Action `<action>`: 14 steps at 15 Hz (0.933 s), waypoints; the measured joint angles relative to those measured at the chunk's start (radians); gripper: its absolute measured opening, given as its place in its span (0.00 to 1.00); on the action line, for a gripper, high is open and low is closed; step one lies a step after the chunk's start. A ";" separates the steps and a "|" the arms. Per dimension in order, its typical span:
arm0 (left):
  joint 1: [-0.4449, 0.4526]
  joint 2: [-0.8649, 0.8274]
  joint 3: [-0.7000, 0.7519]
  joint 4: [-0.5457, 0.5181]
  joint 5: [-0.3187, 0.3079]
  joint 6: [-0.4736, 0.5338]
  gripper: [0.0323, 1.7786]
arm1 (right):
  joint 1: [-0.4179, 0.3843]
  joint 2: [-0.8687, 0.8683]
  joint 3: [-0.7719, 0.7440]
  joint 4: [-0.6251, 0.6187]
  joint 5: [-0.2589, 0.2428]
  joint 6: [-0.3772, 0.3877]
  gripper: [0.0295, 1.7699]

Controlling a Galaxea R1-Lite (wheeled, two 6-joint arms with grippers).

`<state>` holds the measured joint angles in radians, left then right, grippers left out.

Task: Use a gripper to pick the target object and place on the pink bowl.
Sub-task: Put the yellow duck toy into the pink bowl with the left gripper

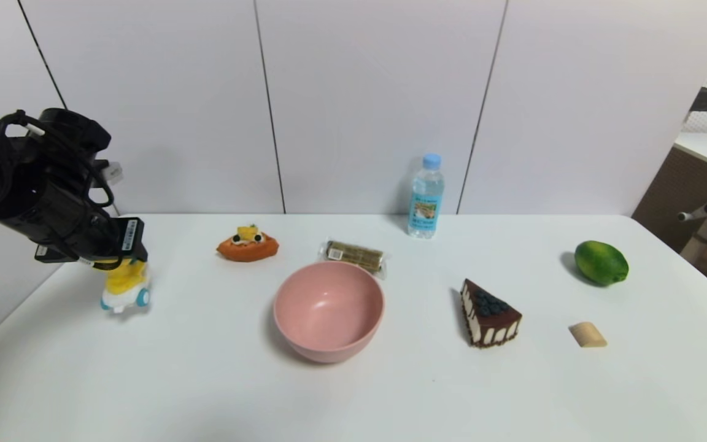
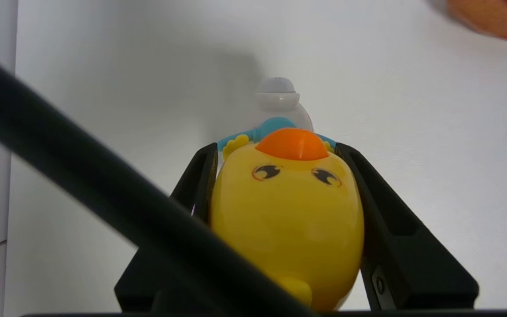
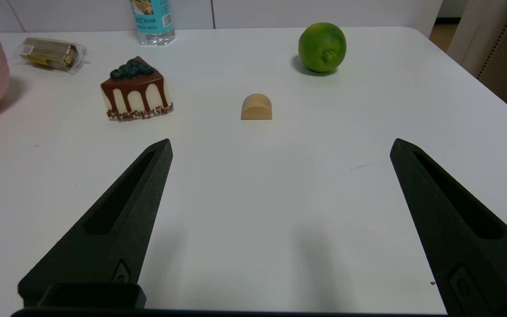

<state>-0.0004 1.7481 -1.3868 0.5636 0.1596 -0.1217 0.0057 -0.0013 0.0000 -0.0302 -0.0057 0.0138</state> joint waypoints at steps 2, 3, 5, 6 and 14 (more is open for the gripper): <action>-0.044 -0.025 -0.011 -0.004 0.000 0.000 0.50 | 0.000 0.000 0.000 0.000 0.000 0.000 0.97; -0.077 -0.039 -0.018 -0.008 0.000 0.001 0.50 | 0.000 0.000 0.000 0.000 0.000 0.000 0.97; -0.158 -0.060 -0.033 -0.028 0.000 0.004 0.50 | 0.000 0.000 0.000 0.000 0.000 0.000 0.97; -0.215 -0.070 -0.039 -0.041 0.000 0.004 0.50 | 0.000 0.000 0.000 0.000 0.000 0.000 0.97; -0.646 -0.076 -0.049 -0.235 0.002 0.072 0.50 | 0.000 0.000 0.000 0.000 0.000 0.000 0.97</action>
<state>-0.6466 1.6717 -1.4355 0.3285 0.1615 -0.0496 0.0057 -0.0013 0.0000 -0.0302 -0.0057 0.0134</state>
